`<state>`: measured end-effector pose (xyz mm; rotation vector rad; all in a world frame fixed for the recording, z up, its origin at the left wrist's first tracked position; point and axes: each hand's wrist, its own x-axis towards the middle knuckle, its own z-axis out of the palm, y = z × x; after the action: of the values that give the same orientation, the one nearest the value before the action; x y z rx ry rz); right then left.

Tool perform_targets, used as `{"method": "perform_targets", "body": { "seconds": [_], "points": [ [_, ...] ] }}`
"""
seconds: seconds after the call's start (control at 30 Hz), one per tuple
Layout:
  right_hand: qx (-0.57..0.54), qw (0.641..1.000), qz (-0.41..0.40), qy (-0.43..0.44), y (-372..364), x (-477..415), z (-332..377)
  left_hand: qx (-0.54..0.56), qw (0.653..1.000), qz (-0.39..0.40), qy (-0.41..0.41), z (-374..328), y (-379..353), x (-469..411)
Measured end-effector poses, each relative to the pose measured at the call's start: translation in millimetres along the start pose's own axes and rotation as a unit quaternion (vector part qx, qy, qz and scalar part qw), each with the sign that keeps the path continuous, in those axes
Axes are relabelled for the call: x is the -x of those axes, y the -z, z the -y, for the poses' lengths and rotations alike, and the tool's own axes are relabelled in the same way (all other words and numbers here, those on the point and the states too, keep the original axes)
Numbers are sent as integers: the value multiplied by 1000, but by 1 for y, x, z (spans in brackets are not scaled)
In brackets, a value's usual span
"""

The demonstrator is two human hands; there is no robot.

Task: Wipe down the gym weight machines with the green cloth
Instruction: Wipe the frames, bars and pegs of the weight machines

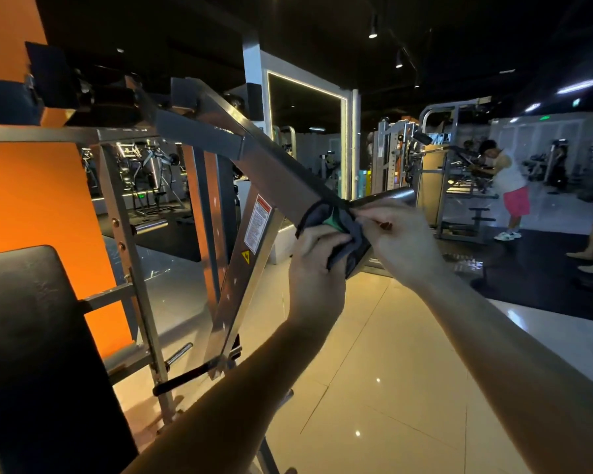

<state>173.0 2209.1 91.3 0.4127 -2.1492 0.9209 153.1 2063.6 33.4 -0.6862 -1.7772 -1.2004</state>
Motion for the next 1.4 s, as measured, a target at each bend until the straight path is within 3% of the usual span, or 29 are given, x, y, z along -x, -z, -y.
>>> {"method": "perform_targets", "body": {
  "seconds": [0.13, 0.3, 0.5, 0.67, 0.77, 0.87, 1.03, 1.13, 1.27, 1.33, 1.4],
  "points": [
    [6, 1000, 2, -16, 2, 2, 4, -7, 998, -1, 67, 14, -2, 25],
    [8, 1000, -3, -19, -3, -7, 9, -13, 999, -43, 25, -7, -3, -5],
    [9, 999, 22, -29, 2, -13, 22, 20, 990, 77, 118, 37, 13, 28],
    [80, 997, 19, -11, -5, -30, 38, -35, 994, -35, 95, 44, 60, -17],
    [137, 990, -5, -9, -25, -45, 51, -40, 992, -54, 111, 60, 71, -59],
    [204, 979, -25, 3, -46, -63, 71, -55, 993, -71, 72, 80, 75, -98],
    [300, 953, -29, 0, -83, -92, 98, -56, 998, -29, 23, 106, 64, -129],
    [327, 944, -55, -3, -103, -96, 97, -52, 998, -43, 10, 124, 56, -114],
    [367, 928, -65, 1, -117, -91, 101, -105, 989, 54, 92, 164, 72, -79],
    [340, 938, -71, 6, -121, -90, 104, -122, 979, 100, 127, 189, 89, -67],
    [281, 956, -78, 36, -130, -85, 108, -104, 977, 98, 159, 203, 107, -62]
  ]
}}
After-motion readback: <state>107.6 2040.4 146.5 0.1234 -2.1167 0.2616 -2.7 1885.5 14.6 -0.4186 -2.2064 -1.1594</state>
